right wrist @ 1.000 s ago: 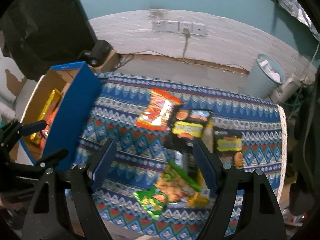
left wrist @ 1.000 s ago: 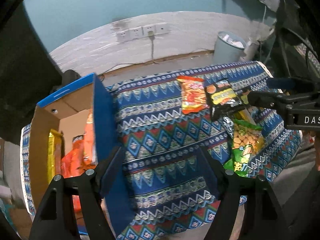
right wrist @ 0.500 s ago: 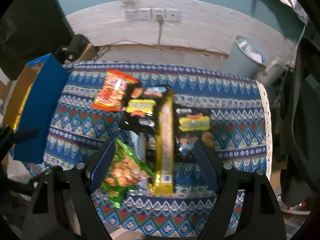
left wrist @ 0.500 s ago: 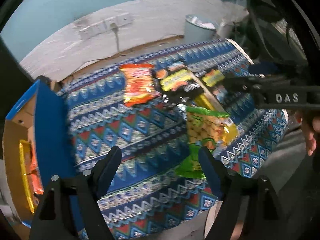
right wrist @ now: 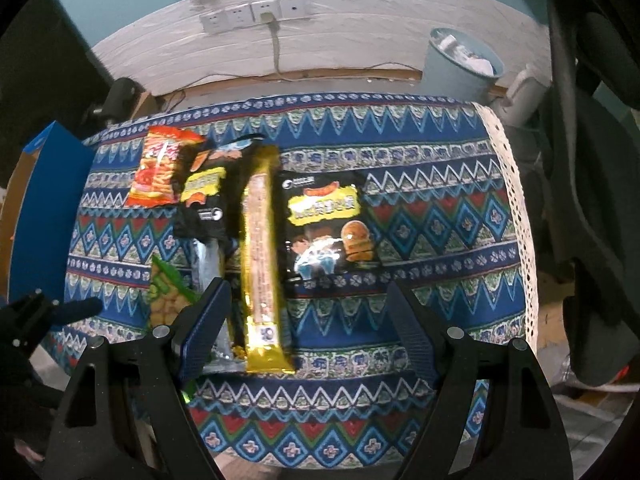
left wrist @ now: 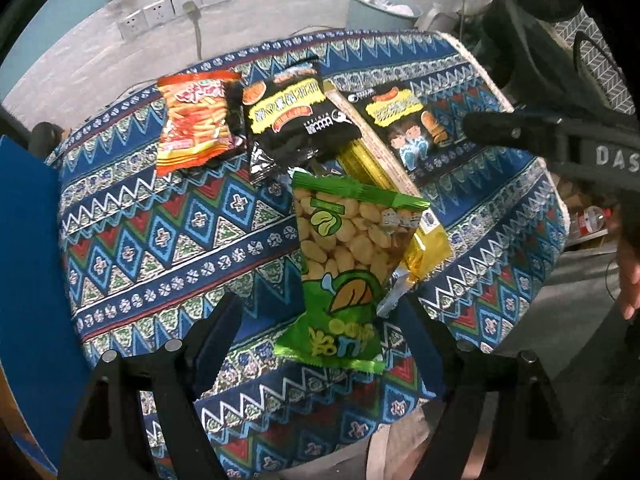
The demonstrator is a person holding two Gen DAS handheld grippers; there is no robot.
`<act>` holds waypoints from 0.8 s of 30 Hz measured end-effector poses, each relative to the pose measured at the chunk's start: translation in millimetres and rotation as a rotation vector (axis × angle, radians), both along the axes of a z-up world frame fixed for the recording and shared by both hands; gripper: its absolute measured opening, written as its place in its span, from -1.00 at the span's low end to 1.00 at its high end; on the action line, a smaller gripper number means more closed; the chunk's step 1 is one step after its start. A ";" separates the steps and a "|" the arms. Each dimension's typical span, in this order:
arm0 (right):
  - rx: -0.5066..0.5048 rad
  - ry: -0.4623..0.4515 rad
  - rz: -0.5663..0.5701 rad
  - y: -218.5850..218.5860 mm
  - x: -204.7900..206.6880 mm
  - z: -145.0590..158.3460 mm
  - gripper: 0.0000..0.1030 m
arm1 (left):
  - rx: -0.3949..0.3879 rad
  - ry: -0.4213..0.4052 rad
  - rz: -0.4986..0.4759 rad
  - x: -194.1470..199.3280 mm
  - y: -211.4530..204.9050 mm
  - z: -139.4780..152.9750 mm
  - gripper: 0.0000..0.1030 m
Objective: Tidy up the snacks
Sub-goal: 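Move both grippers back over the remaining snacks on the tablecloth, then grasp green peanut bag with left gripper while right gripper grasps black yellow-label bag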
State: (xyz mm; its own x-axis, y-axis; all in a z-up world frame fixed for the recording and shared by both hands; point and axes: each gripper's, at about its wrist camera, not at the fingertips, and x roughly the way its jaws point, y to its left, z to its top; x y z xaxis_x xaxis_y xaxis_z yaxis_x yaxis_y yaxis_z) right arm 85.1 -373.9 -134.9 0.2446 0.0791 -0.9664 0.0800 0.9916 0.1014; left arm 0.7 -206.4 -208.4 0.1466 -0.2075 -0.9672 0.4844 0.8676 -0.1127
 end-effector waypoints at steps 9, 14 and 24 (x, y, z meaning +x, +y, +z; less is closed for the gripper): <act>0.021 0.024 0.012 -11.8 15.0 -28.9 0.54 | 0.043 0.032 -0.011 12.5 -11.1 -31.7 0.57; 0.017 0.037 0.039 -12.4 30.9 -46.2 0.54 | 0.003 0.038 -0.008 20.2 -8.6 -37.6 -0.04; 0.064 0.113 0.029 -16.6 54.3 -88.6 0.55 | 0.031 -0.010 0.042 46.3 22.7 -31.3 -0.16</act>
State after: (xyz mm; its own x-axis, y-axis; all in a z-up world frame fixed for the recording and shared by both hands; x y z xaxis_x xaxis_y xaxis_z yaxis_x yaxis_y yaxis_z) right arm 139.4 -390.5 -223.5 0.1314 0.1470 -0.9804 0.0660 0.9855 0.1566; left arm 47.0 -183.7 -239.7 0.1641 -0.1712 -0.9715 0.4485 0.8901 -0.0811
